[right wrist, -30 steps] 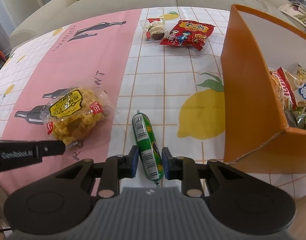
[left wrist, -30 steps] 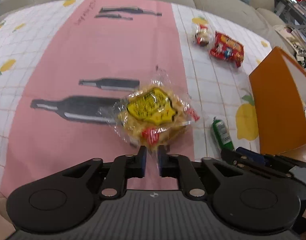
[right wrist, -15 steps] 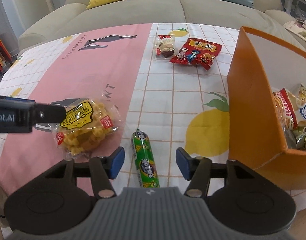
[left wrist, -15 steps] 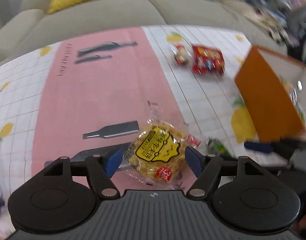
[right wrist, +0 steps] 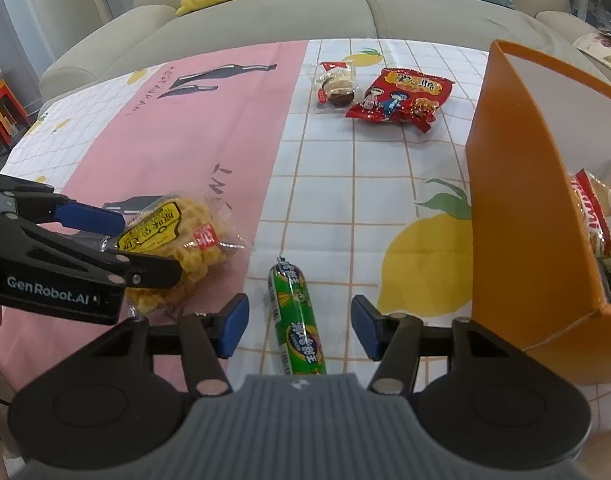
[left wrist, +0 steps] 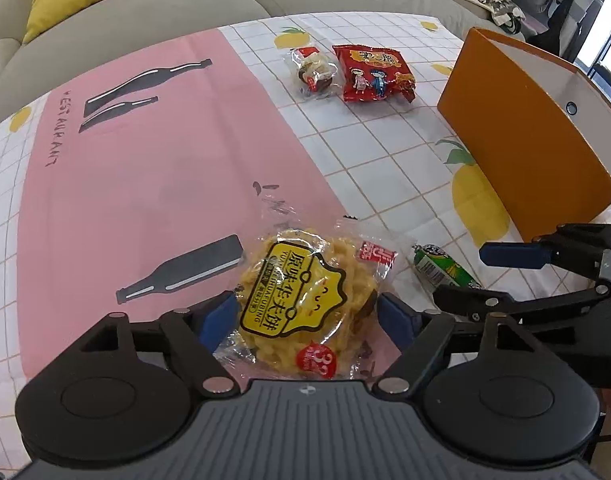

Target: Organize snacks

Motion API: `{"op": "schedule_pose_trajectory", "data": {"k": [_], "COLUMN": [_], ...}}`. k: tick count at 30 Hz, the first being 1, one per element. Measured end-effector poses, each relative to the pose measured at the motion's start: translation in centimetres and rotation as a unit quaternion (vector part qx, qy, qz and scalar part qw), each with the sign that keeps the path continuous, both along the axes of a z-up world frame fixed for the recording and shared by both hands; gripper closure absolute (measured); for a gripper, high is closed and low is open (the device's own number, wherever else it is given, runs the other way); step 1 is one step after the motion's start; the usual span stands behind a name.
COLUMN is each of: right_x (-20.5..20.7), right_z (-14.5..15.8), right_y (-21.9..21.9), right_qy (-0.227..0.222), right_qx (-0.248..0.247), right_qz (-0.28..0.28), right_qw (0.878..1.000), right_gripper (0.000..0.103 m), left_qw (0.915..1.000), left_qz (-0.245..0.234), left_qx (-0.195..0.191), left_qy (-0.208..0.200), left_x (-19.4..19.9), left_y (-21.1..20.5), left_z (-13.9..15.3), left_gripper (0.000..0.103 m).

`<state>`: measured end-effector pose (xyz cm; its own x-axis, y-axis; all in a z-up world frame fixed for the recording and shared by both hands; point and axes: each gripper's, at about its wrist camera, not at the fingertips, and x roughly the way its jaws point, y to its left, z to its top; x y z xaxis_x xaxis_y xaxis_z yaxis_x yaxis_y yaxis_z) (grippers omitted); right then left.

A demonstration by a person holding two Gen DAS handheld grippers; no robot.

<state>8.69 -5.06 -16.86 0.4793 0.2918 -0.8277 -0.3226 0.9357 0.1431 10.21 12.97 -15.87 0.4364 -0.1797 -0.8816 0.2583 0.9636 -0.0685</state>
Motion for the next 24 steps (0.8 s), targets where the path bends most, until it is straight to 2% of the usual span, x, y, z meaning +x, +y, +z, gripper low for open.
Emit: {"op": "schedule_pose_trajectory", "data": {"k": [6,10,13,14,21,24], "right_x": [0.3,0.3,0.0,0.0,-0.1,0.0], "right_z": [-0.5,-0.7,-0.8,-0.8,-0.8,-0.6], "right_y": [0.3,0.8,1.1,1.1,0.9,0.7], "right_qy": [-0.006,-0.008,-0.013,-0.014,-0.007,-0.003], "right_qx": [-0.005,-0.012,-0.018,-0.019,-0.011,-0.006], "right_qz": [0.002,0.017,0.026,0.026,0.021,0.016], "right_qw": [1.0,1.0,0.999,0.999,1.0,1.0], "right_gripper": [0.05,0.069,0.08,0.08,0.081,0.082], "left_qw": [0.9998,0.9999,0.9998,0.9997,0.9984,0.998], "left_qz": [-0.007,0.002,0.01,0.01,0.044,0.059], "left_qx": [0.015,0.01,0.007,0.011,0.024,0.012], "left_qy": [-0.009,-0.014,-0.017,-0.02,-0.024,-0.02], "left_x": [0.5,0.6,0.5,0.3,-0.1,-0.3], "left_y": [-0.2,-0.1,-0.1,-0.2,-0.1,0.2], "left_z": [-0.9,-1.3,-1.3,-1.2,-0.4,0.0], "left_gripper": [0.002,0.002,0.01,0.014,0.019,0.02]}}
